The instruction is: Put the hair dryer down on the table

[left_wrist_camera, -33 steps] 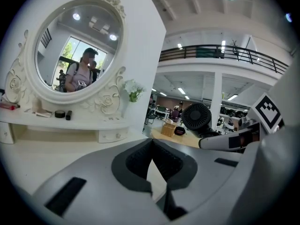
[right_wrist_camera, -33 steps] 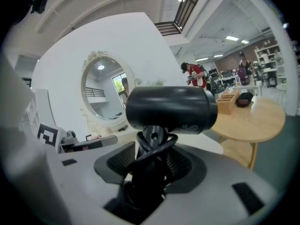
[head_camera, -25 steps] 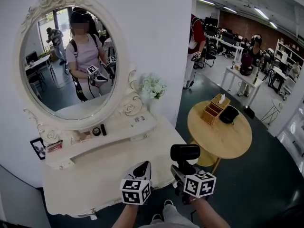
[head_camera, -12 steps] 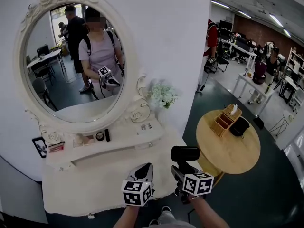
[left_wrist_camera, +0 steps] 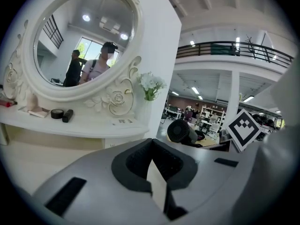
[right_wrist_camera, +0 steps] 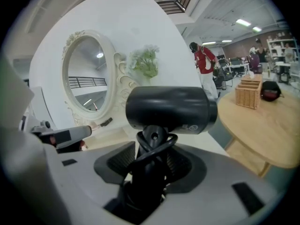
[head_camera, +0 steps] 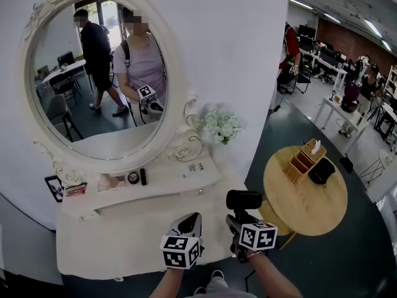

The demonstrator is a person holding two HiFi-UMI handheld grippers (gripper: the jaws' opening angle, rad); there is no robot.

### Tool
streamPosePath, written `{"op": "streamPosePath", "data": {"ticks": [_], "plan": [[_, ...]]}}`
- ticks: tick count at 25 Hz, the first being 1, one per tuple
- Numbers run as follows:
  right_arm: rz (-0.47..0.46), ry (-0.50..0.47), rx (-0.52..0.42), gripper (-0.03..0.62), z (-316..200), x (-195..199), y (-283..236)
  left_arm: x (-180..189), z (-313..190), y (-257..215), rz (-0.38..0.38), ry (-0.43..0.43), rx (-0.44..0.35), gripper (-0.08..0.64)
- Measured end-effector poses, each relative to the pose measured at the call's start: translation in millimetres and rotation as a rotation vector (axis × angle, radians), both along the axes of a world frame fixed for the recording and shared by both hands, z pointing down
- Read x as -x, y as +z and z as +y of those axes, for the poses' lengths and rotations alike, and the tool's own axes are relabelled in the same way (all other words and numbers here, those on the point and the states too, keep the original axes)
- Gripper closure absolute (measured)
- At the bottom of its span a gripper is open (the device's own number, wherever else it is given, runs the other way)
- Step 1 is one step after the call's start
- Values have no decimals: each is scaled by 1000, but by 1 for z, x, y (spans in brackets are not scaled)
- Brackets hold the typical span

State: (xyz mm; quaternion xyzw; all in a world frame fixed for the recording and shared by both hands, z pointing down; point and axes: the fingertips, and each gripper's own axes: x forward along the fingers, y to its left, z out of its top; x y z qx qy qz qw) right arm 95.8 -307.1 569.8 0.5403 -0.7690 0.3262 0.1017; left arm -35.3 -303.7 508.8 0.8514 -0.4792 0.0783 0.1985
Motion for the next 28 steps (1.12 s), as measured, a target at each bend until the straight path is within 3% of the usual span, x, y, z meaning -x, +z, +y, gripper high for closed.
{"op": "streamPosePath", "data": {"ticks": [28], "plan": [[66,-52,156,390,-27,3,54,11,2,10,-21,-84,25,557]]}}
